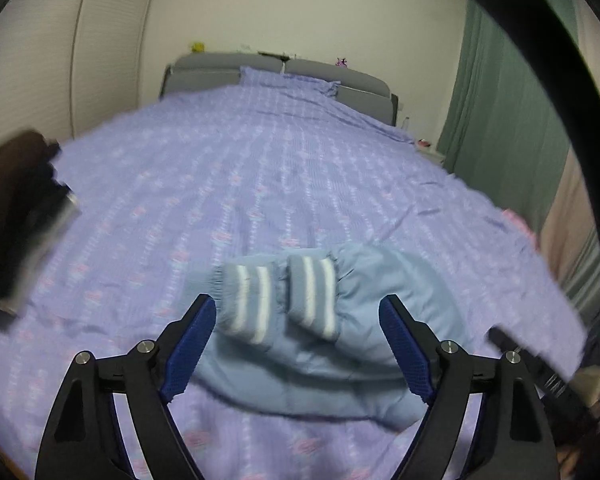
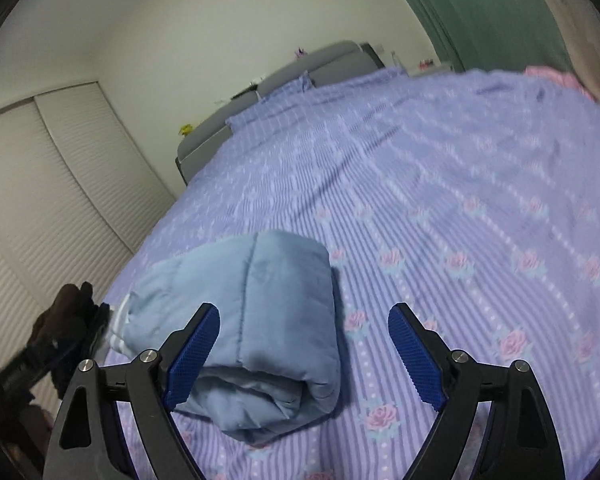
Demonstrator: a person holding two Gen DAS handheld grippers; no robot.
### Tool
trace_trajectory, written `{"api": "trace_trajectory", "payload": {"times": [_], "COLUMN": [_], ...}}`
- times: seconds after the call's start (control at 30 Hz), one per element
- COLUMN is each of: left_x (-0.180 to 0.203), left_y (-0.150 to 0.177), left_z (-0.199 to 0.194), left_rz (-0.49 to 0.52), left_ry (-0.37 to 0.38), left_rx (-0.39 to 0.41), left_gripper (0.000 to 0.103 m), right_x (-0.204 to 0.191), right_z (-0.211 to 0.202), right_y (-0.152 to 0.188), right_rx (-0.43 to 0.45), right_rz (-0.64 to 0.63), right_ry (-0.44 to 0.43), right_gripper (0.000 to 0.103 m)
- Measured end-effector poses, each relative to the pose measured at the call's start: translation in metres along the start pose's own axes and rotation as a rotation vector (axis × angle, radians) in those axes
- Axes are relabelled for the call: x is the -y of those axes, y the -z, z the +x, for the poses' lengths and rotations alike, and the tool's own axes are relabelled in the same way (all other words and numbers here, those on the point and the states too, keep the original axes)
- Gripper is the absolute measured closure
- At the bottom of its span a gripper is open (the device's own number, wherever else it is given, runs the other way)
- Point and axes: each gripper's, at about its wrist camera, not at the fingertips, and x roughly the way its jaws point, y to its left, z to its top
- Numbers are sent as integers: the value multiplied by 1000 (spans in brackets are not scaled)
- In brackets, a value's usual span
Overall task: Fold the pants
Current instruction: 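Grasp the folded bundle at the cuffs with the left tool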
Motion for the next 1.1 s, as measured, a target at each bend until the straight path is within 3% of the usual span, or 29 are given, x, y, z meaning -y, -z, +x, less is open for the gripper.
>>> {"api": "trace_trajectory", "payload": {"times": [0.1,0.17,0.27,0.33,0.43,0.6,0.67,0.8,1.1], "left_x": [-9,-13,-16,-16,-21,-41,-54,-71,-84], "left_y": [-5,-5,-4,-4,-7,-8,-6,5,13], "left_z": [20,34,54,56,43,18,25,42,56], "left_rz": [-54,-76,-93,-91,-97,-85,-95,-94,-92], "left_ry": [11,17,70,101,103,2,-33,-73,-74], "left_rx": [-52,-96,-164,-164,-125,-39,-62,-107,-136], "left_gripper": [30,31,46,84,88,88,88,88,88], "right_x": [8,10,13,14,12,2,-5,-20,-39], "right_z": [9,12,15,16,15,14,15,25,57], "right_y": [2,2,2,1,1,0,2,9,20], "right_rx": [-4,-12,-19,-17,-20,-25,-29,-63,-167], "right_rz": [29,43,56,55,57,51,42,16,71], "right_ry": [-16,-24,-34,-43,-54,-94,-101,-113,-213], "right_gripper": [16,16,16,16,16,15,10,10,10]}}
